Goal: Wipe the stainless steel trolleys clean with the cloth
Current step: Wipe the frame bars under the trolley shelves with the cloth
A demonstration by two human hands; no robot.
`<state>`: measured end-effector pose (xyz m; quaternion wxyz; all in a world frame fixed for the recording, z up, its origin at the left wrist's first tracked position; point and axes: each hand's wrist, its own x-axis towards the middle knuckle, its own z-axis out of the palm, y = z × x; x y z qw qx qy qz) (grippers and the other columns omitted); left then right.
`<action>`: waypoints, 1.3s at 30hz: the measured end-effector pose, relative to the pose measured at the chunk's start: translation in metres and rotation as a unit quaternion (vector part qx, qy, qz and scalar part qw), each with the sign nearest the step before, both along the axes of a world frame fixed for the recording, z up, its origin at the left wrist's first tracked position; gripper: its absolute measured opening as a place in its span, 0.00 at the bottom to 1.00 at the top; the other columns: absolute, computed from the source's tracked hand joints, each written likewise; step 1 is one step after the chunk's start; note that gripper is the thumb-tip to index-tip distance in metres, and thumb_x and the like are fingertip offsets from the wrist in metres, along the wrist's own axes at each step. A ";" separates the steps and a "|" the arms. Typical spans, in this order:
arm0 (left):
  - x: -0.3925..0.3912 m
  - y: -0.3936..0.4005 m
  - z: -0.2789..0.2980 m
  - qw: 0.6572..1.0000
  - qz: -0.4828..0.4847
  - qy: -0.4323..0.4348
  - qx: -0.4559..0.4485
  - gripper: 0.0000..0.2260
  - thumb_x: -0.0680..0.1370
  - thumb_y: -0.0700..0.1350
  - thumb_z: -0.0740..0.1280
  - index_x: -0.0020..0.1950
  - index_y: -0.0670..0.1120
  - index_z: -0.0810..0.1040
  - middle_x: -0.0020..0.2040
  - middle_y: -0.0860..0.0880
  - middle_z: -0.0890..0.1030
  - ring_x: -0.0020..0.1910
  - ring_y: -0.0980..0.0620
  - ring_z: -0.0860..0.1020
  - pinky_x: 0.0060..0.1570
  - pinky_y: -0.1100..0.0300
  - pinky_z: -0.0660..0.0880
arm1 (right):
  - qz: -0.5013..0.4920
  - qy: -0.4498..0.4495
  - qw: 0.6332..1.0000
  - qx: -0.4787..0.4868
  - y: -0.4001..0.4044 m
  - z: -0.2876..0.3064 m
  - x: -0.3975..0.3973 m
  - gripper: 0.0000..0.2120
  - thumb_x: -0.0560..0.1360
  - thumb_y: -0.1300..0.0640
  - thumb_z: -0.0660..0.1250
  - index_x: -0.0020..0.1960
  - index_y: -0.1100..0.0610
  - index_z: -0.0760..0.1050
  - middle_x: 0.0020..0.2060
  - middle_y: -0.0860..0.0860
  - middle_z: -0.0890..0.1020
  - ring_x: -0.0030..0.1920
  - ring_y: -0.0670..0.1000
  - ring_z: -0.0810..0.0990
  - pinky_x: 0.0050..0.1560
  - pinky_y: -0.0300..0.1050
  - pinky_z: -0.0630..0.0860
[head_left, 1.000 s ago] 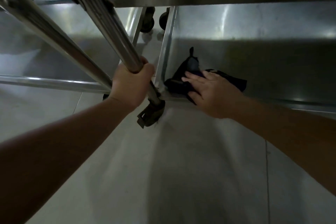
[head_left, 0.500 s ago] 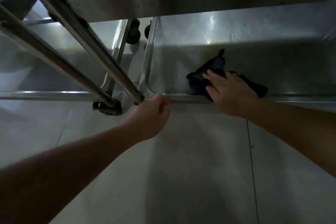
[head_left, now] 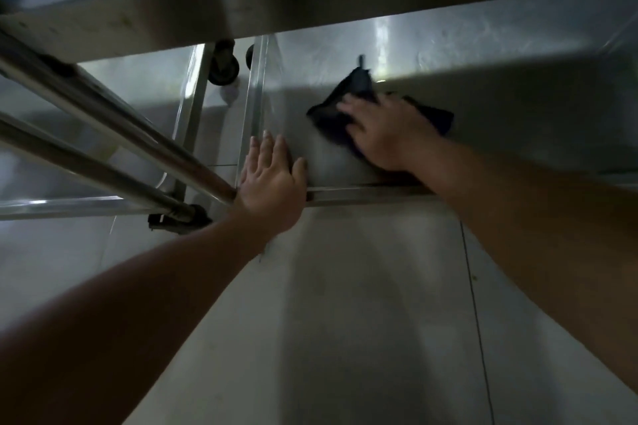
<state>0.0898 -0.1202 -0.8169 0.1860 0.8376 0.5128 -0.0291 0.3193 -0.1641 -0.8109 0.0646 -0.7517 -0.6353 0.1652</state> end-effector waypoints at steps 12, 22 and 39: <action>0.006 -0.007 -0.017 0.997 -0.021 0.016 0.066 0.33 0.87 0.62 0.45 0.87 0.48 0.40 0.86 0.49 0.38 0.84 0.52 0.36 0.83 0.52 0.40 | -0.393 -0.020 0.916 -0.074 0.045 -0.004 0.105 0.30 0.85 0.44 0.43 0.85 0.48 0.46 0.85 0.46 0.45 0.83 0.64 0.42 0.81 0.65 0.45; 0.004 -0.005 -0.027 0.995 -0.026 0.022 0.096 0.36 0.84 0.66 0.42 0.87 0.48 0.43 0.87 0.48 0.42 0.84 0.52 0.38 0.80 0.55 0.38 | 0.065 0.019 0.998 0.010 0.084 -0.002 -0.032 0.28 0.83 0.39 0.53 0.83 0.42 0.59 0.82 0.41 0.59 0.83 0.55 0.53 0.81 0.57 0.51; 0.005 -0.002 -0.023 0.995 -0.037 0.042 0.078 0.34 0.85 0.63 0.43 0.86 0.48 0.39 0.86 0.49 0.38 0.83 0.52 0.35 0.80 0.55 0.36 | -0.516 0.019 0.856 -0.025 -0.082 -0.004 0.186 0.33 0.80 0.39 0.49 0.84 0.47 0.51 0.83 0.59 0.55 0.81 0.66 0.56 0.80 0.64 0.55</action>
